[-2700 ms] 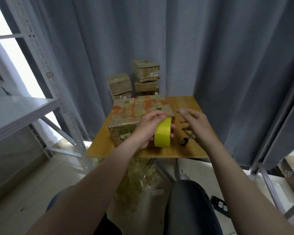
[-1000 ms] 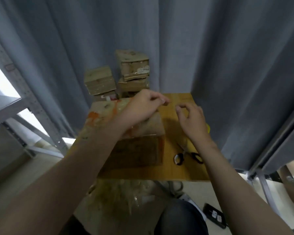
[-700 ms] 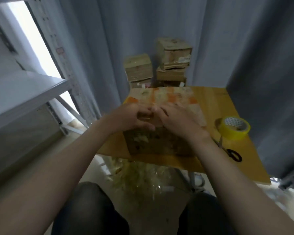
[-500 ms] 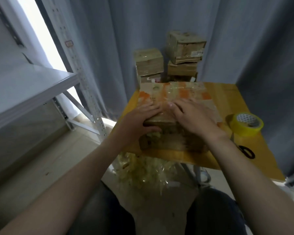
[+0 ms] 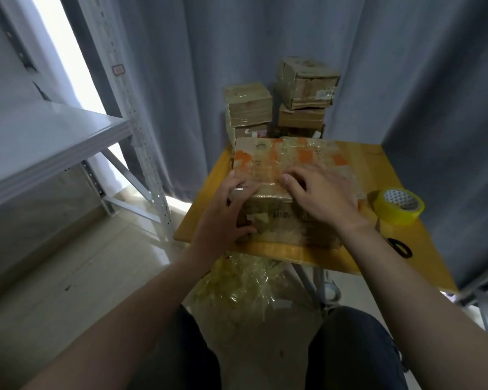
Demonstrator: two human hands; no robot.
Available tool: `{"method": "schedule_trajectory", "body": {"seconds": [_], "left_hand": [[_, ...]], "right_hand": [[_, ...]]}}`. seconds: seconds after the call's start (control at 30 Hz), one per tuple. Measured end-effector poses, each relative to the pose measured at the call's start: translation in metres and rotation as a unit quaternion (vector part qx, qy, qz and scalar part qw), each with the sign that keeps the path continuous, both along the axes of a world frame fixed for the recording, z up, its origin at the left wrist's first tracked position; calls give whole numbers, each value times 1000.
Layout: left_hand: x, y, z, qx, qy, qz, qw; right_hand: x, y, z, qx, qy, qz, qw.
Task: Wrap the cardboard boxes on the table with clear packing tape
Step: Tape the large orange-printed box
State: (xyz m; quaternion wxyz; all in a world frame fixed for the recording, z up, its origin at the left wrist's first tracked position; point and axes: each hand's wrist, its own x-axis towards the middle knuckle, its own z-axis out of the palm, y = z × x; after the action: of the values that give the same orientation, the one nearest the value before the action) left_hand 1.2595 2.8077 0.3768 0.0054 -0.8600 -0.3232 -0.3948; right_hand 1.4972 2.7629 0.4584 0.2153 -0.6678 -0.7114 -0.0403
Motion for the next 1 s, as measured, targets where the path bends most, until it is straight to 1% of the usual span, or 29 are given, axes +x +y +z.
{"method": "schedule_trajectory", "body": {"seconds": [0.03, 0.13, 0.23, 0.3, 0.33, 0.37, 0.4, 0.43, 0.47, 0.53, 0.6, 0.73, 0.77, 0.87, 0.9, 1.0], "left_hand": [[0, -1, -3, -20, -12, -6, 1000], [-1, -7, 0, -100, -58, -18, 993], [-6, -6, 10, -164, -113, -30, 980], [-5, -9, 21, -215, -137, -21, 967], [-3, -14, 29, -248, -168, -13, 954], [2, -18, 36, -292, -204, -1, 935], [8, -23, 45, -355, -250, 8, 901], [14, -26, 52, -431, -279, 16, 858], [20, -27, 59, -495, -293, 27, 818], [27, -24, 65, -549, -281, 60, 785], [30, -21, 66, -566, -293, 73, 767], [29, -24, 71, -563, -274, 84, 775], [28, -26, 73, -572, -272, 87, 769], [26, -39, 75, -612, -309, 88, 723], [26, -43, 74, -609, -316, 88, 722], [27, -59, 77, -578, -325, 73, 745]], "right_hand": [[1, -4, -1, 22, 7, 6, 1000], [7, -21, -7, 108, 72, 14, 991], [19, -38, -15, 188, 134, -59, 971], [29, -43, -20, 181, 180, -135, 958], [33, -45, -21, 159, 221, -158, 949], [36, -46, -21, 130, 286, -169, 934], [36, -46, -19, 98, 369, -170, 909], [35, -46, -18, 66, 447, -168, 876], [33, -46, -17, 41, 500, -167, 849], [32, -47, -21, 12, 539, -176, 824], [32, -48, -28, -9, 568, -184, 802], [34, -53, -30, -50, 613, -188, 766], [33, -55, -29, -58, 621, -187, 759], [30, -61, -27, -63, 649, -187, 735], [28, -64, -27, -52, 662, -188, 723], [18, -77, -29, 21, 692, -192, 696]]}}
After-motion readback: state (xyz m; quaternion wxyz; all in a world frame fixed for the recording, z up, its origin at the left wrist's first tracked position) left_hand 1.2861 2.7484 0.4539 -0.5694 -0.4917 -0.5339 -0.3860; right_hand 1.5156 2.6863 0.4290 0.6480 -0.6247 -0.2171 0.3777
